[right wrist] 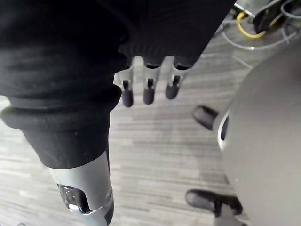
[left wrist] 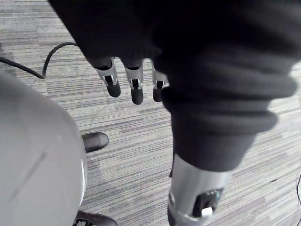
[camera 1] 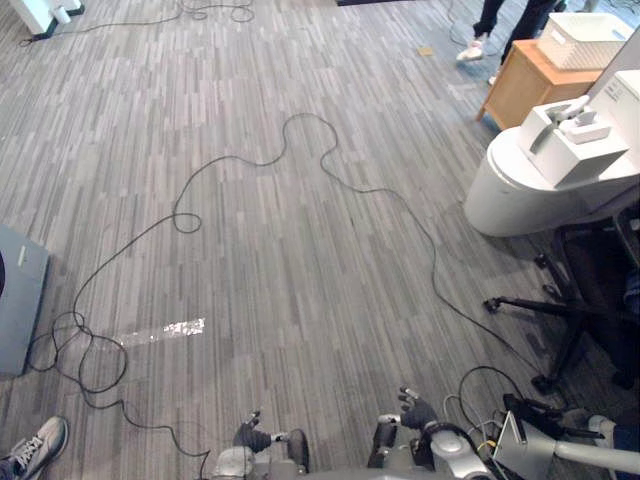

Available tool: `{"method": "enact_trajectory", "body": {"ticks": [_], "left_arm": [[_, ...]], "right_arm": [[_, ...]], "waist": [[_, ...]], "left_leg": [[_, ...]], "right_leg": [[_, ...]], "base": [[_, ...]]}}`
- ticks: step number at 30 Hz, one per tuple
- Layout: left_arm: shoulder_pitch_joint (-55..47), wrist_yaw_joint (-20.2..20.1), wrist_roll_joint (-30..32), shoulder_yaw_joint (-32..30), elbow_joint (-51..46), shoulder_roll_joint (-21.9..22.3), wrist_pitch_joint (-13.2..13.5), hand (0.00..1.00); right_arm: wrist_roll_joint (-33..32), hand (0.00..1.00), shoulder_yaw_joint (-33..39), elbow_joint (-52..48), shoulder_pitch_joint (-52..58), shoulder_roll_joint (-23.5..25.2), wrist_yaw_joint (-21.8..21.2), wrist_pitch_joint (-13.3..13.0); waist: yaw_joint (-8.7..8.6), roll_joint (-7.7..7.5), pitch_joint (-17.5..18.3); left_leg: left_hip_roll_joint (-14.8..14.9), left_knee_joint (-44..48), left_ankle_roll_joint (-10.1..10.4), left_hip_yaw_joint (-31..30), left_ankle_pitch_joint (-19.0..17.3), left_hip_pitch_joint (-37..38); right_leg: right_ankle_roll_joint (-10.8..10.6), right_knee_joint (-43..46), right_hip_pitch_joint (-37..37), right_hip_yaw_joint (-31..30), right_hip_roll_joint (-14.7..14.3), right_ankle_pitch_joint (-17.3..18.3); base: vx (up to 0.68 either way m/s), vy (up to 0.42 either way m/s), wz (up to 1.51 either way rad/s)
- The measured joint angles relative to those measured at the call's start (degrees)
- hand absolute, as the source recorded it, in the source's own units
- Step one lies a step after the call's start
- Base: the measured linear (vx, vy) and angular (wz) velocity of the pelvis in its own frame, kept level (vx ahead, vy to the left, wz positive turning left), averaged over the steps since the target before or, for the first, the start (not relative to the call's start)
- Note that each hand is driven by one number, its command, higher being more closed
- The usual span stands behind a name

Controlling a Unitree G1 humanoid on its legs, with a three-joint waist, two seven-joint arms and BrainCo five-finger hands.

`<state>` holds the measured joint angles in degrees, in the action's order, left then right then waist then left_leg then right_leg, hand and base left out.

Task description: Organize washtable

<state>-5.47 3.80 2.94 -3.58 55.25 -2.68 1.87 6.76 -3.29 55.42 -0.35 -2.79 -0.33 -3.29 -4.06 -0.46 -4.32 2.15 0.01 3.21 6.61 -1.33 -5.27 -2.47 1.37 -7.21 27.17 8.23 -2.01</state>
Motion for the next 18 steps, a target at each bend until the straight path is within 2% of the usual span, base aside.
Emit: {"method": "enact_trajectory", "body": {"ticks": [8,9,14,18], "left_arm": [[0.0,0.1,-0.2,-0.3,-0.3,0.1,0.1,0.00],[-0.9,0.1,-1.2,1.4,-0.2,-0.2,0.7,0.00],[-0.9,0.1,-1.2,1.4,-0.2,-0.3,0.7,0.00],[-0.8,0.1,-1.3,1.4,-0.1,-0.6,1.1,0.00]], "right_arm": [[0.1,0.00,0.2,0.0,0.3,0.1,0.0,-0.1],[0.5,0.00,2.9,2.2,0.8,0.1,0.0,0.0],[0.5,0.00,3.0,2.3,0.9,0.1,0.0,0.0],[-1.3,0.00,3.2,4.5,1.1,0.3,0.2,0.0]], "waist": [[0.16,-0.52,0.5],[0.14,0.07,2.8],[0.15,-0.02,2.7],[0.43,-1.12,1.4]], "left_leg": [[-0.2,0.3,0.0,-1.7,0.2,0.2],[1.9,-0.5,0.9,-3.6,0.8,1.0],[1.9,-0.5,0.9,-3.5,0.8,1.0],[1.8,0.2,1.7,-2.6,0.2,3.9]], "right_leg": [[0.0,-0.8,1.5,1.3,-0.1,0.0],[1.5,-1.0,1.9,1.0,-2.5,0.9],[1.5,-1.1,2.0,1.0,-2.5,0.8],[1.6,-1.4,5.6,0.4,-2.1,0.6]], "base": [[0.00,0.008,0.10],[0.00,0.000,0.00],[0.00,0.000,0.00],[-0.01,0.009,-0.01]]}}
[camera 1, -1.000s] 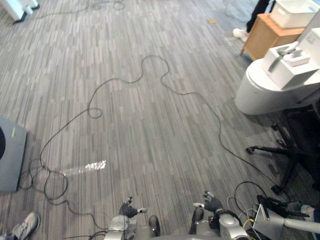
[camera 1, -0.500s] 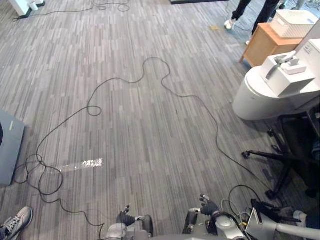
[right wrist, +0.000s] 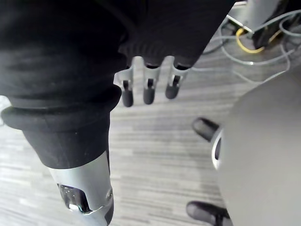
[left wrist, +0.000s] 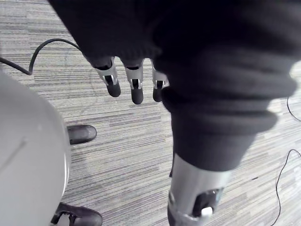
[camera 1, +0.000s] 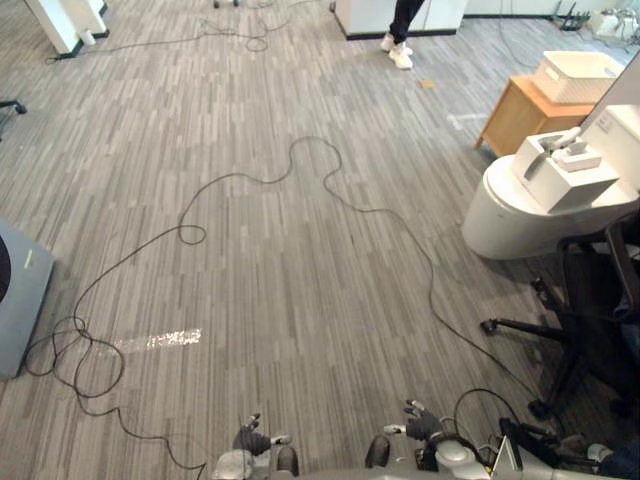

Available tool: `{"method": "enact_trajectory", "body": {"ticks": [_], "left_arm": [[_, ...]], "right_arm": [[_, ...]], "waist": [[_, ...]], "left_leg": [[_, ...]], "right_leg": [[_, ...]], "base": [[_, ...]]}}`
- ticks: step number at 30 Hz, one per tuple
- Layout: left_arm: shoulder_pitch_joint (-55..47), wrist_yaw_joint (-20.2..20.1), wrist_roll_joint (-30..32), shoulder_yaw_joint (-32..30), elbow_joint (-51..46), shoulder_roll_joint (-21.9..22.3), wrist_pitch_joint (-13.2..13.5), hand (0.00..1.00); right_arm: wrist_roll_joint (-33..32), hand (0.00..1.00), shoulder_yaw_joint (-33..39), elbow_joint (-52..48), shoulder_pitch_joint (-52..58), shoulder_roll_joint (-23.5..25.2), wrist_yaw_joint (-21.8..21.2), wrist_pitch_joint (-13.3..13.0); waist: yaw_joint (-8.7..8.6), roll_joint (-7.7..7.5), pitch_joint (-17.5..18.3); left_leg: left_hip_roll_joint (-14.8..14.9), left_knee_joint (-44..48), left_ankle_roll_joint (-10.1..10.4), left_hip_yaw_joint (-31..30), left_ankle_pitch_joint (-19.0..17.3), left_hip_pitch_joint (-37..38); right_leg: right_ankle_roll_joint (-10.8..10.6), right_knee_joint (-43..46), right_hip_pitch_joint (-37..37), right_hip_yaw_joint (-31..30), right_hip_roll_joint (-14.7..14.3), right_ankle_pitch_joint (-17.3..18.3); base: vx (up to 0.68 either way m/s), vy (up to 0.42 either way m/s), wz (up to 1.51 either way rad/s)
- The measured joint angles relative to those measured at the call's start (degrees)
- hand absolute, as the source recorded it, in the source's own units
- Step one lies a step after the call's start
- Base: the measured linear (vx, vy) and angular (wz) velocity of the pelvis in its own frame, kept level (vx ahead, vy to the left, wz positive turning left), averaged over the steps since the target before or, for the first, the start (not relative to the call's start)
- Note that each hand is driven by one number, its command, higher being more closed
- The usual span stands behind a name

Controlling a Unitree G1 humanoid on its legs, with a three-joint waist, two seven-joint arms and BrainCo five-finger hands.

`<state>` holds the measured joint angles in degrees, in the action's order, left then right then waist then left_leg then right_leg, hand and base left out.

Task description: Organize washtable

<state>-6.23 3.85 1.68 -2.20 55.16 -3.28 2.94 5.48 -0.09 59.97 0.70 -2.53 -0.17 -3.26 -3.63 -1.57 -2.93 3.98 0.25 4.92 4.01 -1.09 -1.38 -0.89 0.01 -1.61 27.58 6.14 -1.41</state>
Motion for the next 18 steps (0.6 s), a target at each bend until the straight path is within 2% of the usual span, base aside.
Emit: {"method": "enact_trajectory", "body": {"ticks": [2,8,9,10,13,17,18], "left_arm": [[0.3,0.0,0.0,0.0,0.0,-0.3,0.6,0.00],[0.7,0.0,-0.1,0.0,1.7,-1.0,2.0,0.00],[0.7,0.1,-1.1,0.0,1.7,-1.0,2.2,0.00],[0.7,0.1,-1.1,0.1,1.7,-0.9,2.5,0.00],[0.7,0.1,-1.3,0.1,1.7,-0.9,2.5,0.00],[1.1,0.2,-2.3,-0.2,1.6,-1.0,2.6,0.00],[1.3,0.2,-2.8,-0.5,1.4,-1.0,2.7,0.00]], "right_arm": [[-2.3,0.00,1.3,-0.1,0.4,0.3,0.3,-0.1],[-8.5,0.00,3.9,-0.2,0.0,0.8,1.8,-0.9],[-9.5,0.00,4.4,-0.2,0.3,0.8,2.5,-0.9],[-9.6,0.00,4.7,-0.2,0.7,0.6,2.8,-1.0],[-10.1,0.00,5.0,-0.7,1.9,0.4,3.1,-1.4],[-9.8,0.00,5.0,-0.7,1.9,0.1,3.4,-1.3],[-9.4,0.00,4.7,-0.8,1.8,0.0,3.6,-1.3]], "waist": [[1.17,-0.51,-1.4],[1.67,-0.72,-4.5],[1.75,0.11,-5.1],[2.17,0.05,-5.2],[2.20,0.26,-5.3],[3.26,-0.44,-5.9],[3.56,-0.70,-6.2]], "left_leg": [[-0.1,0.3,0.5,1.3,-0.4,2.9],[-0.1,0.9,-0.2,3.3,-0.8,6.4],[0.1,1.3,-1.1,3.5,-1.4,6.7],[0.2,1.7,-1.2,3.7,-1.4,6.9],[0.3,1.5,-1.3,2.9,-1.6,6.6],[0.0,1.9,-1.4,2.4,-1.6,3.9],[-0.5,5.1,-2.7,2.9,-2.6,2.6]], "right_leg": [[0.0,0.2,2.5,-3.2,-0.1,0.0],[-0.2,3.2,3.3,-10.7,-0.2,0.1],[-0.6,3.6,3.4,-11.8,-0.4,0.3],[-1.7,4.3,3.4,-12.5,-0.4,1.2],[-2.4,4.8,2.9,-16.2,-1.4,2.9],[-3.4,5.6,0.1,-18.3,-1.8,3.9],[-4.2,8.3,-2.0,-18.5,-0.9,5.3]], "base": [[-0.08,0.065,-0.23],[-0.13,0.046,-0.23],[-0.17,-0.019,-0.19],[-0.17,-0.032,-0.14],[-0.12,-0.043,0.13],[-0.07,-0.020,0.07],[0.01,0.086,-0.14]]}}
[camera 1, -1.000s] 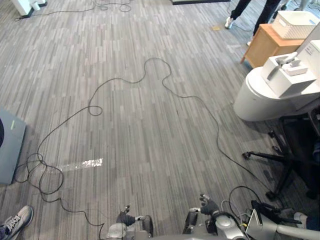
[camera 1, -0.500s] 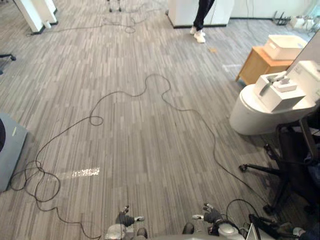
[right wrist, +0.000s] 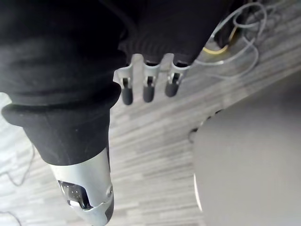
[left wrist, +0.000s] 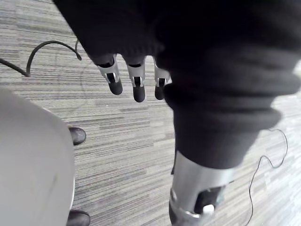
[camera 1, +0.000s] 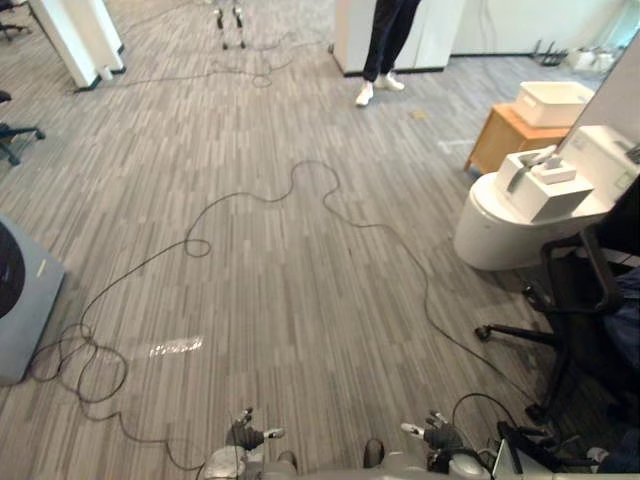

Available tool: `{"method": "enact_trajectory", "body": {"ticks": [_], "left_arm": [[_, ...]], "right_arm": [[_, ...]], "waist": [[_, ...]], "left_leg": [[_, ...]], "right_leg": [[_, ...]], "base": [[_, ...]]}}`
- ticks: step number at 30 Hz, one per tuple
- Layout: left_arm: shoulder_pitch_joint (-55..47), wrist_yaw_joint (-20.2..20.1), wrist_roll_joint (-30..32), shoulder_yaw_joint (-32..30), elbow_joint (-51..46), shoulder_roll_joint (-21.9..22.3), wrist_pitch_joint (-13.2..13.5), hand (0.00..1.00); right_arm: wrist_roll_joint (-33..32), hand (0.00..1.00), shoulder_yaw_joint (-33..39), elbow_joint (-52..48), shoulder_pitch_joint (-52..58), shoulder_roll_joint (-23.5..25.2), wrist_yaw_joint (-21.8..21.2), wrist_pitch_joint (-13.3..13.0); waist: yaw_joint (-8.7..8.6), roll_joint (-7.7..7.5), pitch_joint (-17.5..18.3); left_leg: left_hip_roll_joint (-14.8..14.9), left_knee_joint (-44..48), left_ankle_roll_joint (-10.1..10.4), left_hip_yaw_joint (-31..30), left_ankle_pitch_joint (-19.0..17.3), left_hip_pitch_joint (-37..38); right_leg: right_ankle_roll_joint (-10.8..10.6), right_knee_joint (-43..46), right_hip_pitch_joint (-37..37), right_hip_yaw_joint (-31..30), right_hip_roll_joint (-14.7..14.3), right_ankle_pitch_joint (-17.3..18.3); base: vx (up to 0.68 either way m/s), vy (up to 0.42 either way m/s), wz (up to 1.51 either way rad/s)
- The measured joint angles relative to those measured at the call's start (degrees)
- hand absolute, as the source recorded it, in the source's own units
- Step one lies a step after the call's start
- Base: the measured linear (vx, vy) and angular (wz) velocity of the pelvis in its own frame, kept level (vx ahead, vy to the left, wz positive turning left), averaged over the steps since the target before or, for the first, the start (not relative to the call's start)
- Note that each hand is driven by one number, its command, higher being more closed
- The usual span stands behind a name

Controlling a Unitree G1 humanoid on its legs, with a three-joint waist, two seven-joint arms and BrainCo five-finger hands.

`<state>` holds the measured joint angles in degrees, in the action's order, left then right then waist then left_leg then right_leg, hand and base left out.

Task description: Organize washtable

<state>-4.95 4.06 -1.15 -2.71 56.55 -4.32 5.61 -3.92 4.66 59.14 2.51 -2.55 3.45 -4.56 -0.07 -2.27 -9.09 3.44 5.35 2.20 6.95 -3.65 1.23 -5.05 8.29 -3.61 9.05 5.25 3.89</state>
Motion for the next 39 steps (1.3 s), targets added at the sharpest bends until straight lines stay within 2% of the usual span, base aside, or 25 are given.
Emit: {"method": "enact_trajectory", "body": {"ticks": [1,3,4,7,8,10,12,14,16,18,19,20,22,24,27,28,30,31,32,33,34,35,36,37,39], "left_arm": [[0.0,0.0,-1.1,-0.2,-0.3,0.0,0.0,0.00],[0.2,-0.1,-2.0,-0.2,-0.4,-0.4,0.0,0.00],[0.1,-0.1,-2.2,-0.2,-0.4,-1.2,0.0,0.00],[0.5,0.1,-2.9,-0.8,-0.4,-1.6,0.0,0.00],[1.3,0.3,-2.9,-1.6,-0.2,-1.3,-0.1,0.00],[1.6,0.3,-2.9,-1.5,0.4,-1.1,-0.3,0.00],[1.6,0.1,-2.8,-1.4,1.5,-1.0,-0.3,0.00],[1.7,0.0,-2.8,-1.4,2.6,-1.2,-0.4,0.00],[1.3,-0.1,-2.7,-2.1,2.6,-0.3,-0.3,0.00],[1.5,-0.2,-2.5,-4.2,1.6,1.0,-0.3,0.00],[1.5,-0.1,-2.7,-5.2,0.0,1.9,-0.4,0.00],[1.5,-0.1,-2.6,-6.0,-1.0,2.5,-0.4,0.00],[1.5,-0.1,-2.6,-6.8,-3.3,2.9,-0.3,0.00],[1.6,-0.1,-2.7,-6.8,-5.1,2.9,0.0,0.00],[2.2,-0.1,-2.9,-6.4,-6.3,2.6,0.5,0.00],[2.8,-0.2,-3.1,-6.3,-6.7,2.8,0.7,0.00],[2.8,-0.1,-3.5,-5.7,-6.7,3.6,1.4,0.00],[2.7,-0.2,-3.8,-5.7,-6.7,3.6,1.5,0.00],[3.7,-0.2,-4.8,-5.9,-6.6,2.4,2.1,0.00],[4.0,-0.2,-4.8,-5.8,-6.4,1.7,2.1,0.00],[4.0,-0.2,-4.8,-5.2,-6.3,0.0,2.1,0.00],[4.0,-0.2,-4.8,-4.2,-5.7,-0.8,1.8,0.00],[4.4,-0.2,-4.6,-2.1,-4.2,-2.1,1.1,0.00],[4.6,-0.1,-4.6,-1.8,-3.5,-1.6,0.3,0.00],[4.5,0.0,-4.1,-1.2,-2.2,-0.3,-0.2,0.00]], "right_arm": [[0.0,0.00,0.0,-0.7,0.2,-0.1,0.0,0.0],[0.0,0.00,-0.2,-1.9,0.9,0.4,0.0,0.0],[0.0,0.00,-0.2,-2.1,1.6,1.0,0.0,-0.1],[0.0,0.00,-0.1,-1.5,1.3,1.5,-0.2,-0.1],[0.0,0.00,-0.2,-1.3,0.4,0.8,-0.5,0.0],[0.0,0.00,-0.2,-1.0,-0.7,0.3,-0.8,-0.1],[-0.1,0.00,-0.1,-1.5,-1.5,0.3,-1.0,-0.2],[-0.1,0.00,0.1,-1.5,-1.7,0.3,-1.0,-0.2],[-0.5,0.00,2.5,-1.8,-1.4,0.3,-1.0,-0.1],[-0.4,0.00,2.8,-2.7,-1.5,0.2,-0.8,0.0],[-0.5,0.00,2.8,-3.6,-1.4,-0.5,-0.8,0.1],[-0.5,0.00,2.8,-4.0,-1.3,-0.8,-0.5,0.6],[-1.0,0.00,2.8,-4.4,-0.4,-0.5,0.4,1.1],[-2.2,0.00,2.8,-4.9,-0.1,0.0,0.7,1.1],[-2.7,0.00,2.8,-4.1,-1.7,0.1,1.3,1.2],[-2.7,0.00,3.2,-3.3,-3.0,0.1,1.5,1.3],[-2.7,0.00,3.6,-0.9,-4.3,-0.2,1.5,1.2],[-2.7,0.00,3.6,-0.5,-4.3,-0.2,1.5,1.2],[-2.4,0.00,3.8,0.8,-4.6,1.7,1.5,1.2],[-2.2,0.00,4.0,0.8,-4.6,2.5,1.4,1.2],[-2.0,0.00,3.9,0.8,-3.9,3.7,1.4,1.2],[-2.0,0.00,3.8,0.4,-3.4,4.0,1.3,1.0],[-1.6,0.00,3.6,0.4,-3.1,3.5,1.3,1.0],[-1.0,0.00,3.7,0.1,-3.2,2.6,1.3,0.9],[-0.4,0.00,3.7,-0.5,-2.9,1.0,1.2,0.4]], "waist": [[0.38,0.03,-0.2],[0.74,-0.49,-1.0],[0.73,-2.09,-0.8],[0.73,-3.21,-1.2],[0.60,-2.26,-1.7],[-0.13,-0.98,-2.5],[-1.50,-0.62,-3.0],[-2.36,-0.77,-3.0],[-2.40,0.54,-2.9],[-2.08,2.24,-3.1],[-2.09,3.41,-3.8],[-1.83,3.65,-4.6],[-0.52,3.68,-5.8],[0.35,3.10,-6.0],[1.35,3.14,-6.6],[1.88,3.24,-7.7],[4.71,4.64,-7.4],[5.03,4.74,-7.3],[6.06,1.54,-7.1],[5.28,-0.14,-7.1],[3.89,-3.31,-6.9],[3.42,-4.41,-6.7],[2.40,-5.19,-6.3],[2.23,-4.22,-6.7],[2.05,-1.37,-7.4]], "left_leg": [[-0.4,7.0,-1.9,1.5,-2.9,-2.0],[-0.7,11.7,-2.2,1.0,-7.9,-2.3],[-2.6,11.5,-3.1,0.4,-8.7,-1.4],[-4.3,9.9,-4.5,-1.8,-9.4,0.5],[-2.8,9.4,-4.4,-2.7,-9.4,0.6],[-0.2,8.4,-3.8,-3.5,-9.8,1.0],[1.4,6.6,-2.7,-5.3,-10.5,2.2],[1.6,6.8,-0.9,-7.3,-12.8,3.7],[3.4,8.4,0.9,-9.9,-15.9,6.3],[4.9,22.3,3.7,-10.5,-15.4,1.4],[6.1,38.4,5.7,-10.1,-10.0,-5.4],[7.6,45.9,6.3,-9.2,-9.4,-8.5],[10.2,59.5,4.8,-3.1,-10.3,-13.2],[10.4,57.9,3.4,1.4,-11.2,-18.1],[6.2,40.7,2.6,6.3,-10.8,-26.0],[3.3,28.6,1.0,6.7,-8.8,-26.8],[0.7,8.2,1.3,5.0,-0.6,-26.4],[0.3,6.0,0.8,3.9,2.8,-26.4],[-1.2,11.3,-4.2,4.0,6.4,-26.5],[-2.0,12.7,-4.9,4.9,5.9,-25.9],[-3.4,13.6,-5.5,5.5,5.6,-23.4],[-4.5,14.1,-7.0,5.6,4.7,-22.1],[-6.3,15.5,-8.5,5.1,1.6,-19.1],[-6.5,15.6,-8.8,4.6,-1.8,-14.6],[-5.9,12.8,-8.9,3.6,-5.0,-6.7]], "right_leg": [[-0.6,4.7,-2.1,-0.1,1.0,1.6],[-2.3,12.5,-3.1,-0.4,2.9,5.9],[-3.3,16.1,-3.6,-1.0,4.3,7.8],[-5.4,19.7,-4.5,-1.5,5.9,9.1],[-2.3,20.9,-6.3,-1.3,4.0,10.7],[-1.2,19.3,-9.6,-1.0,0.3,10.5],[1.0,14.8,-12.3,-1.2,-1.8,7.9],[1.5,11.6,-12.6,-2.0,-2.2,6.1],[5.4,17.3,-11.8,-1.0,-2.4,4.6],[7.2,20.2,-9.4,2.1,-3.1,9.1],[8.2,19.1,-6.4,2.9,-3.9,10.4],[8.6,17.6,-3.9,2.9,-4.9,10.6],[9.8,12.2,6.7,2.3,-6.3,11.3],[10.3,8.2,12.4,2.2,-6.3,11.6],[10.3,1.4,17.6,1.1,-6.1,11.6],[10.3,0.1,19.8,0.2,-5.7,11.6],[10.1,-1.0,22.9,-3.3,-7.2,11.6],[10.0,-1.3,24.2,-4.1,-7.7,11.7],[6.6,6.9,22.7,-5.9,-5.8,13.7],[6.2,15.0,20.0,-5.9,-4.5,13.6],[2.0,31.4,13.8,-6.1,-1.4,7.9],[-0.3,39.2,10.8,-6.3,-0.4,1.5],[-1.6,50.6,5.9,-6.6,1.8,0.2],[-0.1,56.5,1.8,-6.0,2.4,3.4],[1.1,55.3,-3.4,-3.1,2.3,7.5]], "base": [[0.02,0.113,-0.15],[0.01,0.081,0.07],[0.04,0.038,0.30],[0.17,0.054,0.37],[0.21,0.028,0.15],[0.19,-0.003,0.07],[0.35,-0.094,0.30],[0.43,-0.185,0.60],[0.58,-0.295,0.87],[0.58,-0.263,0.81],[0.47,-0.237,0.45],[0.60,-0.267,0.11],[0.66,-0.227,-0.11],[0.63,-0.196,-0.06],[0.41,-0.058,-0.15],[0.67,0.006,-0.34],[0.66,0.102,-0.69],[0.77,0.206,-0.79],[0.66,0.179,-0.33],[0.82,0.198,-0.02],[0.56,0.102,0.39],[0.74,0.099,0.52],[0.74,0.070,0.33],[0.74,0.088,0.18],[0.68,0.120,-0.02]]}}
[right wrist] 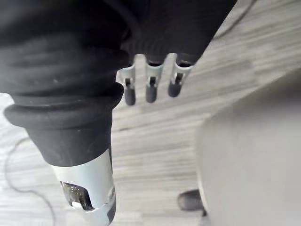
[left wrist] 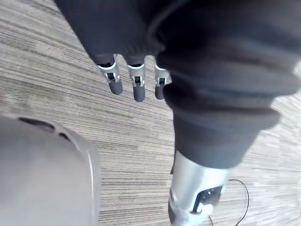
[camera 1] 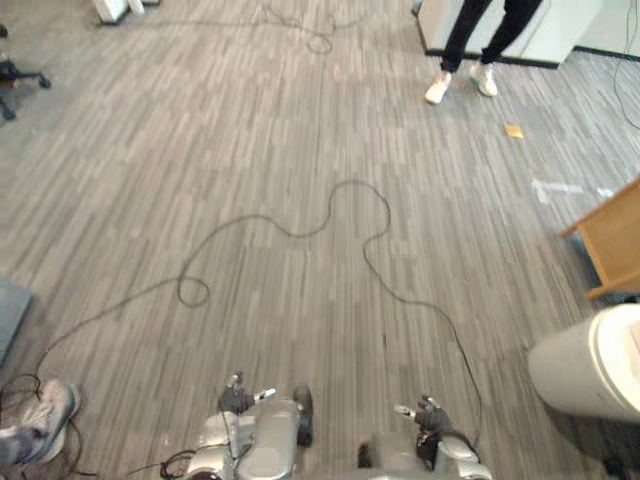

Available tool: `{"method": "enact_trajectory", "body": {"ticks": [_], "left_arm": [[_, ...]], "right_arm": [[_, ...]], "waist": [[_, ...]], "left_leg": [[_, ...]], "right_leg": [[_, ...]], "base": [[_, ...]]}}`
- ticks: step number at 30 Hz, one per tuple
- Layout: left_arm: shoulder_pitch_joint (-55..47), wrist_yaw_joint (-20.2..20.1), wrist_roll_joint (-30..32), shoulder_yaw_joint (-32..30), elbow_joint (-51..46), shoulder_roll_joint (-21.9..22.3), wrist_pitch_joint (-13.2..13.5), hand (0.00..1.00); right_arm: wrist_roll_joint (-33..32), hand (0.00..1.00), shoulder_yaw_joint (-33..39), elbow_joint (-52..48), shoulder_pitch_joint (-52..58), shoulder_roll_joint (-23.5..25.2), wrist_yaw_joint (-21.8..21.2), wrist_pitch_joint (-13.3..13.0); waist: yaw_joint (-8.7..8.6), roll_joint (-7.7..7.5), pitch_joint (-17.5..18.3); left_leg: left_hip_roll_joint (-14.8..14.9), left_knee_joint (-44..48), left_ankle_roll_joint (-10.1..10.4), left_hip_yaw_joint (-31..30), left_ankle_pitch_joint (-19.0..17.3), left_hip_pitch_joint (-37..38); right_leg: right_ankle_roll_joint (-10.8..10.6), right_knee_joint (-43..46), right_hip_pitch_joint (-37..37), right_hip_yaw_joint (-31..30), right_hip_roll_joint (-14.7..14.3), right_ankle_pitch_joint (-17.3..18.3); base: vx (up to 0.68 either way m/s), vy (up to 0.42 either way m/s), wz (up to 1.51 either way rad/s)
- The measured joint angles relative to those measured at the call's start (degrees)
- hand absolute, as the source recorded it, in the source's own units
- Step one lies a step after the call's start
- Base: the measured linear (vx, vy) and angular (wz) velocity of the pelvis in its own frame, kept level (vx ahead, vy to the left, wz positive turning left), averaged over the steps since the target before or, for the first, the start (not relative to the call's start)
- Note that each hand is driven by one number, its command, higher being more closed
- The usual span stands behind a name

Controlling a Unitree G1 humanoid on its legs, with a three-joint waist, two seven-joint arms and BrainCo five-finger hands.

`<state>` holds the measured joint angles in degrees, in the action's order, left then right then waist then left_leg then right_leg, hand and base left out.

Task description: Organize washtable

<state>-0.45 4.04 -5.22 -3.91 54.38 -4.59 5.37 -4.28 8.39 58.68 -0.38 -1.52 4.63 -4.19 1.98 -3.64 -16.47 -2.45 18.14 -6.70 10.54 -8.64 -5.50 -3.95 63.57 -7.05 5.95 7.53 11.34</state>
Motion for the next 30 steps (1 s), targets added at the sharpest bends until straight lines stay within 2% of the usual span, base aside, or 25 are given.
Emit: {"method": "enact_trajectory", "body": {"ticks": [1,3,5,6,8,9,10,11,12,13,14,15,16,17,18,20,21,22,24,25,26,27,28,29,30], "left_arm": [[-0.1,0.0,0.7,1.8,0.8,0.3,-0.1,0.00],[0.0,0.0,1.4,3.5,1.5,0.3,0.0,0.00],[0.5,0.0,1.5,4.4,1.5,0.7,0.0,0.00],[0.4,0.0,1.6,4.5,1.6,0.9,0.0,0.00],[0.1,0.1,2.0,4.3,1.7,1.0,0.1,0.00],[-1.4,0.1,2.3,4.2,1.8,1.3,0.1,0.00],[-1.5,0.1,2.6,3.6,1.7,1.6,0.1,0.00],[-1.2,0.1,2.6,3.0,1.2,2.4,0.1,0.00],[-1.3,0.1,2.6,1.4,0.4,3.1,0.0,0.00],[-1.8,0.1,2.6,0.4,-0.9,4.4,0.0,0.00],[-1.7,0.1,2.6,0.2,-2.0,4.7,0.0,0.00],[-1.7,0.1,2.6,0.3,-2.7,4.6,0.0,0.00],[-1.7,0.1,2.5,1.2,-3.4,4.1,0.2,0.00],[-1.7,-0.1,2.5,1.4,-4.2,3.9,0.3,0.00],[-1.7,-0.1,2.5,1.4,-5.4,3.8,0.8,0.00],[-1.3,-0.1,2.5,1.3,-5.7,3.8,1.5,0.00],[-1.2,-0.1,2.5,1.3,-5.6,4.0,1.6,0.00],[-1.3,-0.1,2.4,1.5,-5.5,3.9,1.6,0.00],[-2.3,0.1,2.2,1.6,-4.9,3.5,1.6,0.00],[-2.4,-0.1,1.0,1.1,-5.1,2.8,1.9,0.00],[-2.4,-0.1,0.9,1.0,-5.1,2.3,2.1,0.00],[-2.4,-0.1,1.1,0.9,-4.8,1.6,2.0,0.00],[-2.4,-0.1,0.8,1.0,-4.5,1.0,2.1,0.00],[-2.2,-0.1,0.8,1.0,-4.4,0.3,2.1,0.00],[-1.9,-0.2,0.8,1.4,-4.1,-1.1,1.7,0.00]], "right_arm": [[-0.1,0.00,-0.1,-0.6,0.1,-0.9,0.0,0.0],[-0.2,0.00,0.1,-1.8,0.0,-1.2,-0.2,-0.5],[-0.4,0.00,0.2,-1.9,-0.5,-1.1,-1.0,-0.8],[-0.5,0.00,0.2,-1.9,-0.4,-1.1,-1.1,-0.7],[-0.8,0.00,0.7,-1.3,-0.1,-0.9,-1.1,-0.4],[-0.7,0.00,1.4,-1.5,0.6,-0.8,-1.1,-0.3],[-0.8,0.00,2.3,-1.6,0.8,-0.5,-1.1,-0.3],[-0.8,0.00,2.5,-1.9,0.9,-0.3,-1.1,-0.3],[-0.8,0.00,2.3,-2.6,0.9,-0.8,-1.1,0.0],[-0.8,0.00,2.3,-3.9,0.9,-1.3,-1.0,0.5],[-0.9,0.00,2.4,-3.6,1.0,-1.6,-0.7,1.0],[-0.9,0.00,2.4,-3.5,1.2,-1.4,-0.6,1.1],[-1.0,0.00,2.3,-3.5,1.7,-0.9,-0.5,1.3],[-1.5,0.00,2.3,-3.4,1.9,-0.6,-0.5,1.3],[-2.0,0.00,2.3,-3.3,1.8,-0.2,-0.4,1.3],[-2.1,0.00,2.3,-3.2,1.3,0.1,-0.4,1.3],[-2.1,0.00,2.3,-2.7,1.2,-0.1,-0.2,1.3],[-2.1,0.00,2.3,-1.4,0.8,-0.5,0.2,1.1],[-2.1,0.00,1.3,-0.1,0.7,-1.3,0.3,1.0],[-1.9,0.00,1.1,0.9,0.4,-0.9,0.3,1.1],[-1.8,0.00,1.1,1.3,0.6,-0.3,0.3,1.1],[-1.8,0.00,0.8,1.9,1.1,0.1,0.2,0.9],[-1.8,0.00,0.6,1.9,1.4,0.7,0.1,0.7],[-1.7,0.00,0.7,2.0,1.5,1.0,0.2,0.7],[-1.7,0.00,1.2,2.1,1.6,1.5,0.2,0.7]], "waist": [[-0.96,1.37,0.0],[-2.06,1.94,-0.2],[-2.80,1.86,-0.2],[-2.85,1.58,-0.1],[-2.90,1.04,0.5],[-3.40,1.92,2.3],[-3.94,1.92,2.8],[-4.11,2.85,3.4],[-4.08,4.60,3.1],[-3.37,6.60,2.3],[-2.62,7.38,2.0],[-2.38,7.05,1.6],[-1.90,5.65,1.2],[-1.23,5.59,1.3],[-0.52,4.42,0.9],[0.42,4.72,0.9],[0.88,5.52,0.6],[1.74,6.55,0.6],[2.82,8.00,0.8],[3.67,6.16,1.4],[3.63,4.39,2.1],[3.24,2.64,3.1],[3.41,1.24,3.6],[3.17,0.00,3.5],[1.47,-2.13,2.7]], "left_leg": [[0.6,-1.8,0.4,-0.8,-0.9,4.2],[0.7,-5.2,0.8,-2.2,-1.7,9.7],[1.4,-6.9,2.2,-4.4,-3.6,13.4],[1.7,-7.8,3.6,-5.7,-5.7,15.6],[3.0,-7.1,5.6,-7.7,-10.6,19.5],[4.8,-3.6,7.3,-9.4,-12.4,20.2],[5.7,3.6,7.5,-9.8,-12.4,18.0],[7.7,13.2,10.1,-9.5,-10.7,14.1],[10.2,24.3,12.0,-8.8,-6.1,8.9],[13.7,37.3,12.3,-7.6,-2.4,3.1],[15.0,44.4,11.7,-5.9,-3.0,-0.5],[15.0,45.6,11.9,-5.4,-3.8,-1.9],[13.7,43.6,11.3,-4.7,-4.7,-4.9],[12.8,40.7,10.4,-3.6,-5.3,-6.3],[11.3,33.4,9.9,-1.9,-6.3,-9.0],[8.7,19.6,10.0,-0.8,-5.9,-12.8],[7.4,8.8,11.0,-1.0,-3.7,-14.3],[7.5,-1.8,12.2,-1.0,-0.3,-15.0],[9.1,-6.8,12.3,-1.0,0.8,-16.2],[8.3,-3.7,10.2,-0.7,7.3,-16.1],[7.2,-2.4,9.9,-0.3,7.7,-16.3],[6.3,-0.5,8.9,0.4,8.3,-16.5],[5.6,0.8,5.9,1.1,8.4,-15.4],[4.6,1.7,4.1,1.2,7.2,-14.4],[1.9,3.5,1.9,0.2,4.0,-11.8]], "right_leg": [[0.9,-4.9,-3.4,2.0,-0.4,3.1],[1.0,-17.4,-7.8,4.2,-0.9,4.6],[0.4,-34.6,-10.8,3.5,-2.2,1.6],[0.3,-45.0,-11.1,1.9,-3.0,-2.7],[2.4,-46.6,-11.7,0.2,-3.3,-6.8],[5.3,-41.9,-11.8,1.1,-4.4,-9.8],[7.0,-39.0,-11.6,2.1,-4.4,-9.4],[7.6,-38.2,-10.4,3.6,-5.0,-7.2],[8.8,-38.7,-8.3,4.3,-6.6,-5.1],[10.2,-40.4,-4.8,4.3,-8.9,-3.6],[11.1,-42.2,0.0,3.3,-10.3,-2.3],[11.4,-43.7,2.6,3.0,-10.5,-1.9],[11.5,-47.5,7.5,2.4,-10.4,-1.8],[11.5,-49.1,9.6,1.6,-10.1,-1.8],[11.5,-51.8,12.6,0.5,-9.6,-1.8],[10.7,-55.7,16.6,-1.4,-8.9,-0.9],[10.1,-58.1,19.3,-2.6,-9.0,-0.4],[9.8,-60.5,22.0,-4.4,-9.5,0.4],[9.2,-62.0,25.7,-6.8,-10.9,3.4],[9.6,-59.8,26.9,-8.5,-9.3,6.8],[10.1,-57.7,26.4,-9.2,-8.1,8.3],[9.1,-49.3,23.1,-9.9,-7.0,8.8],[5.8,-36.1,18.2,-11.0,-6.3,8.3],[2.2,-28.9,15.9,-11.3,-5.8,7.0],[-4.8,-15.6,11.5,-11.1,-4.3,-1.3]], "base": [[0.79,0.099,0.17],[0.80,-0.004,0.43],[0.68,-0.100,0.60],[0.66,-0.171,0.72],[0.63,-0.207,0.73],[0.63,-0.256,0.75],[0.93,-0.376,0.75],[0.74,-0.302,0.47],[0.85,-0.321,0.09],[0.81,-0.262,-0.27],[0.66,-0.180,-0.38],[0.63,-0.165,-0.31],[0.48,-0.132,-0.20],[0.56,-0.138,-0.38],[0.53,-0.082,-0.53],[0.52,-0.021,-0.53],[0.52,0.080,-0.61],[0.53,0.119,-0.69],[0.54,0.229,-0.74],[0.69,0.327,-0.59],[0.74,0.312,-0.30],[0.78,0.292,-0.18],[0.67,0.221,-0.12],[0.67,0.200,0.22],[0.53,0.134,0.63]]}}
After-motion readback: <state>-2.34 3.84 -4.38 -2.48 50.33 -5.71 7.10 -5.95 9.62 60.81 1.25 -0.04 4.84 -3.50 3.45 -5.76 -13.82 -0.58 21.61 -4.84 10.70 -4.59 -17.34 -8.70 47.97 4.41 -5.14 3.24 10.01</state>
